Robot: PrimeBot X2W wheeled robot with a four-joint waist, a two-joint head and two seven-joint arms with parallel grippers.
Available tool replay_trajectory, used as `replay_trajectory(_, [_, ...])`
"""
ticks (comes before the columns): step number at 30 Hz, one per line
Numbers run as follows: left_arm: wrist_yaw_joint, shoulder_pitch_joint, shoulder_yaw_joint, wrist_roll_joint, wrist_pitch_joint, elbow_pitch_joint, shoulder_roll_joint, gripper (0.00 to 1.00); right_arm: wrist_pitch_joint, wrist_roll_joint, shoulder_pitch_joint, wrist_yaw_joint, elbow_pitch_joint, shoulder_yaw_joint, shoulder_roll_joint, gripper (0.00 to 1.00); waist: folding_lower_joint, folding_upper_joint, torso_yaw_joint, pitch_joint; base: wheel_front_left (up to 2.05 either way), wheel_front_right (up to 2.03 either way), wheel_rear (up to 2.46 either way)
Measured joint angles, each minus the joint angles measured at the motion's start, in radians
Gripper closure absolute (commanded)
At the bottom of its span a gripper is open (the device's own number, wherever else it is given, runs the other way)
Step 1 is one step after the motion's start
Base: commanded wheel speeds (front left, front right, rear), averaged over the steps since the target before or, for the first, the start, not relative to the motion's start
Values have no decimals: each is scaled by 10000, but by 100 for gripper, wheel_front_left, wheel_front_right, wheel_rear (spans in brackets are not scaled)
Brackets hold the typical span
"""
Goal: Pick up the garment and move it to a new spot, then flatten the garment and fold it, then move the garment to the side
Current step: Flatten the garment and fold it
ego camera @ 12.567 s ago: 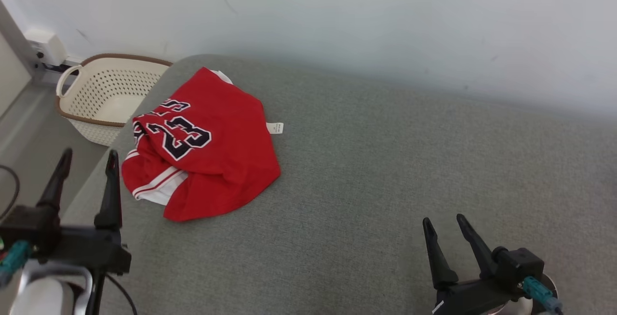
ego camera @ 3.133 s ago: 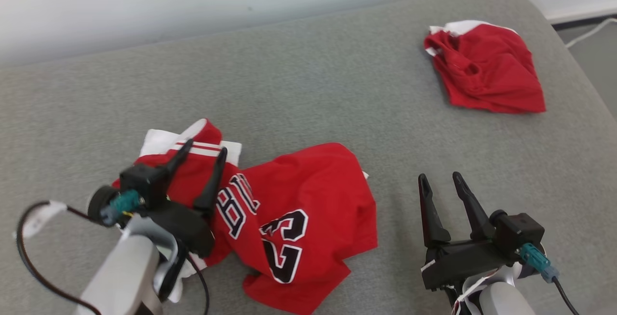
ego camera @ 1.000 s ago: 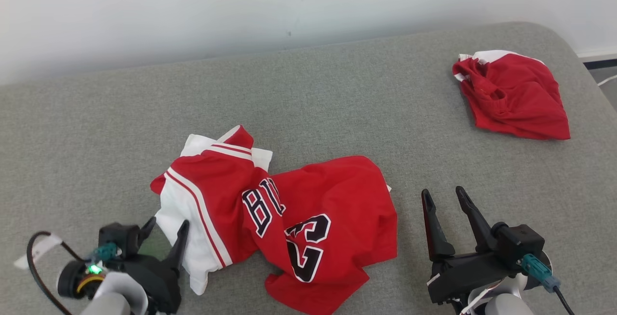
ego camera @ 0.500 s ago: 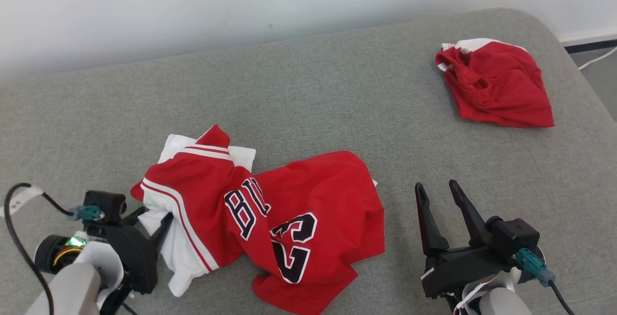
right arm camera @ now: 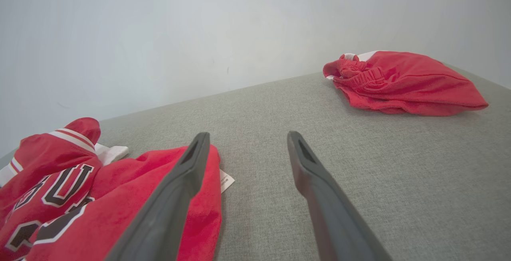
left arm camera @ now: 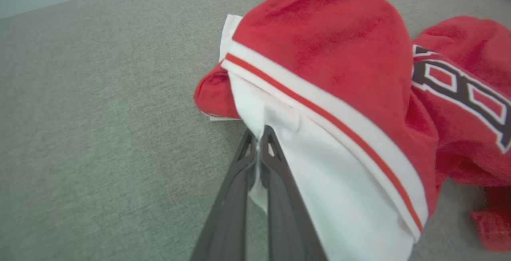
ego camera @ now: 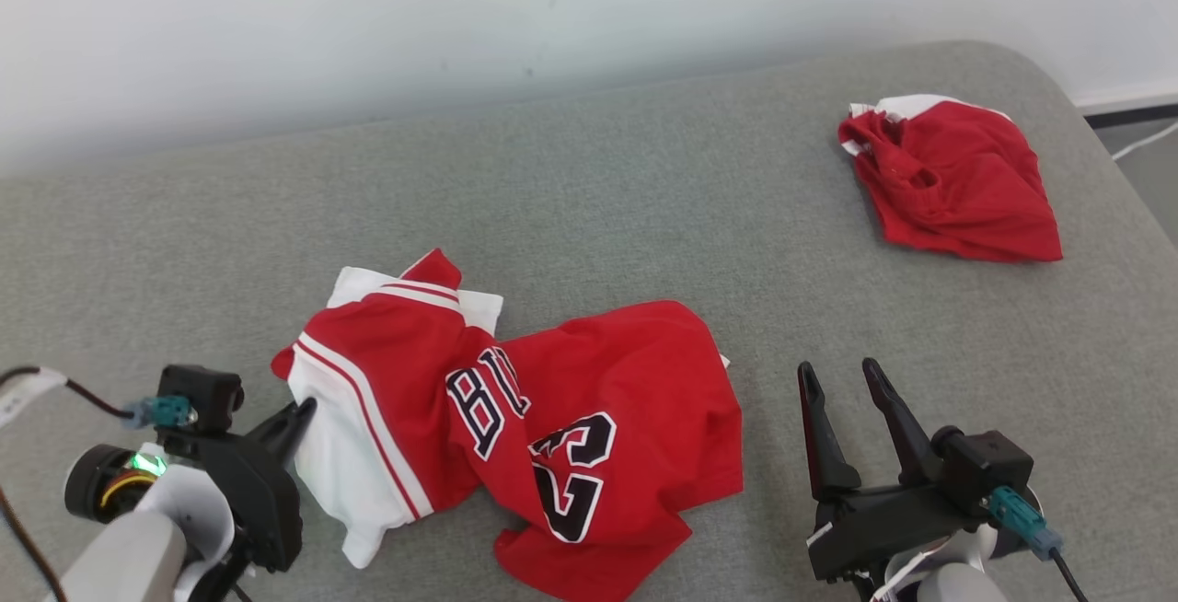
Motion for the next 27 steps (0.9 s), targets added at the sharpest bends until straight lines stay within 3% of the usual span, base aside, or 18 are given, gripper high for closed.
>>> replay_trajectory(4, [466, 685, -21, 56, 176, -1371, 274, 100, 0, 0, 160, 0, 13, -109, 33, 0, 0, 0, 200, -172, 0, 0, 0])
replay_trajectory(13, [2080, 2763, 219, 56, 800, -5175, 970, 100, 0, 17, 396, 0, -52, -291, 117, 0, -1, 0, 870, -412, 0, 0, 0])
replay_trajectory(19, [2980, 3837, 286, 247, 968, -6865, 1212, 100, -2, -19, 480, 0, -82, -422, 132, 0, -1, 0, 1358, -403, 0, 0, 0])
replay_trajectory(27, [3475, 4439, 244, 240, 1064, -8021, 1175, 100, -2, -90, 467, 0, -42, -426, 107, 0, 0, -1, 1908, -317, 0, 0, 0])
